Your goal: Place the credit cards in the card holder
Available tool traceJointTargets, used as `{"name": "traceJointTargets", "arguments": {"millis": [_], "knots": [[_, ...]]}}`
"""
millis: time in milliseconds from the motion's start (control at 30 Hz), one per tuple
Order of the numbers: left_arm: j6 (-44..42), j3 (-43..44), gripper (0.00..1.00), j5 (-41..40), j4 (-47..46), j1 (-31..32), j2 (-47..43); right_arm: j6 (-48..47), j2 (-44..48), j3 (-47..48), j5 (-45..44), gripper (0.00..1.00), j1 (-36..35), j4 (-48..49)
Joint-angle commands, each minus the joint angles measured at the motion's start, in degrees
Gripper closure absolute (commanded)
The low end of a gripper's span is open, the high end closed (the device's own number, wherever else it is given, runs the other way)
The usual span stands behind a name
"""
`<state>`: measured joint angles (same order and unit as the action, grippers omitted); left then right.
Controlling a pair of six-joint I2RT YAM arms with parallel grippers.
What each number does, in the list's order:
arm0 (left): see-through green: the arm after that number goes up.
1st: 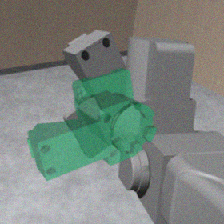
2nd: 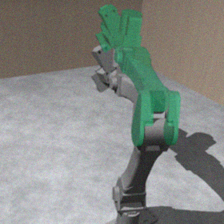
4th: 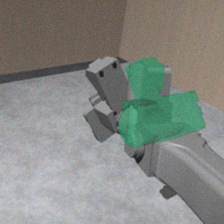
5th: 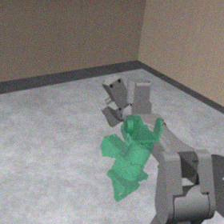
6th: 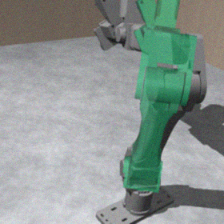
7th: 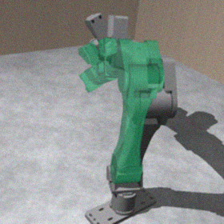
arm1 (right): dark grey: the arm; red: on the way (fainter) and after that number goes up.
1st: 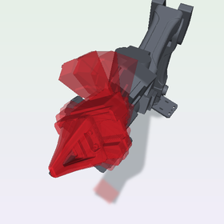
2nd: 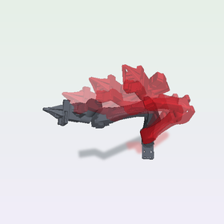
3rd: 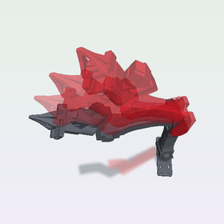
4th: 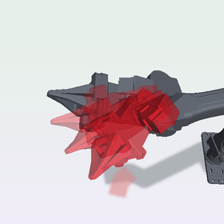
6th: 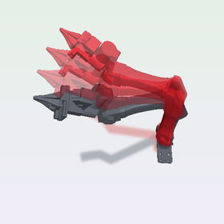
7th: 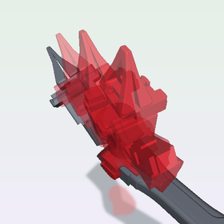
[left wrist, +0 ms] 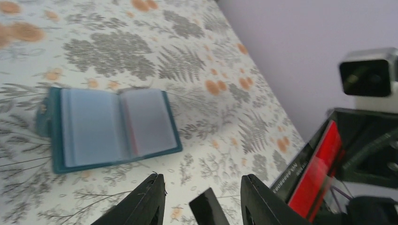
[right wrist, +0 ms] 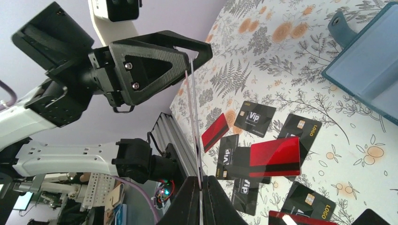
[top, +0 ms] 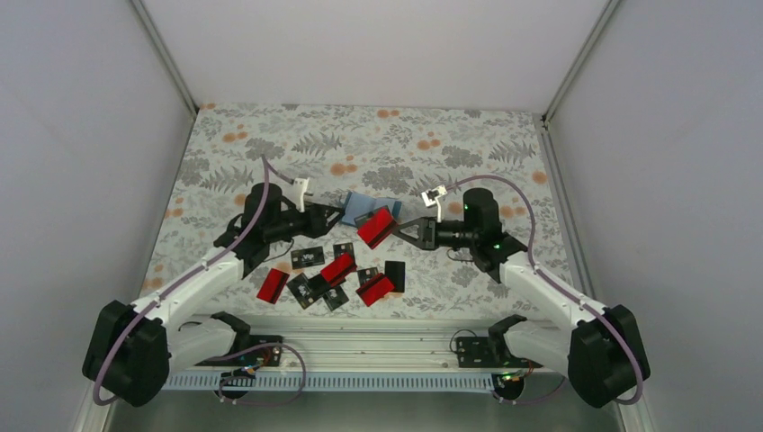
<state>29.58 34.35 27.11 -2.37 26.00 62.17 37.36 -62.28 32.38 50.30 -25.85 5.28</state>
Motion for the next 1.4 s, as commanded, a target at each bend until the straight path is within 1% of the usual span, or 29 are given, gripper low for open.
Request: {"name": "traceJointTargets", "arguments": {"millis": [0, 200, 367, 633, 767, 867, 967, 1100, 1367], "knots": [[-1.17, -3.43, 0.59, 13.99, -11.75, -1.95, -1.00, -3.32, -0.80, 1.45, 4.92, 0.96, 1.43, 1.31], [0.89, -6.84, 0.58, 21.27, -21.65, -2.36, 0.90, -4.52, -3.18, 2.07, 7.31, 0.96, 2.03, 1.59], [1.21, -7.50, 0.58, 24.27, -24.97, -2.37, 3.70, -4.95, -4.84, 2.29, 9.13, 0.96, 2.20, 1.97], [2.64, -8.05, 0.59, 27.75, -29.50, -1.91, 7.61, -5.87, -4.57, 2.51, 10.94, 0.96, 2.21, 2.17], [2.76, -7.86, 0.66, 27.79, -30.52, -1.08, 8.02, -6.42, -4.68, 2.51, 11.10, 0.96, 2.20, 1.81], [2.72, -7.64, 0.77, 27.79, -30.60, -0.56, 8.28, -6.60, -4.78, 2.51, 11.08, 0.96, 2.21, 1.75], [2.61, -7.62, 0.84, 27.66, -30.68, -0.30, 8.74, -6.71, -4.78, 2.38, 11.21, 0.96, 2.20, 2.00], [2.58, -7.78, 0.97, 27.40, -31.34, 0.18, 9.52, -7.25, -5.32, 1.64, 10.83, 0.96, 2.26, 2.09], [2.32, -8.55, 0.98, 25.43, -31.81, 1.08, 13.50, -4.83, -6.59, -3.68, 7.34, 0.96, 2.20, 5.56]]}}
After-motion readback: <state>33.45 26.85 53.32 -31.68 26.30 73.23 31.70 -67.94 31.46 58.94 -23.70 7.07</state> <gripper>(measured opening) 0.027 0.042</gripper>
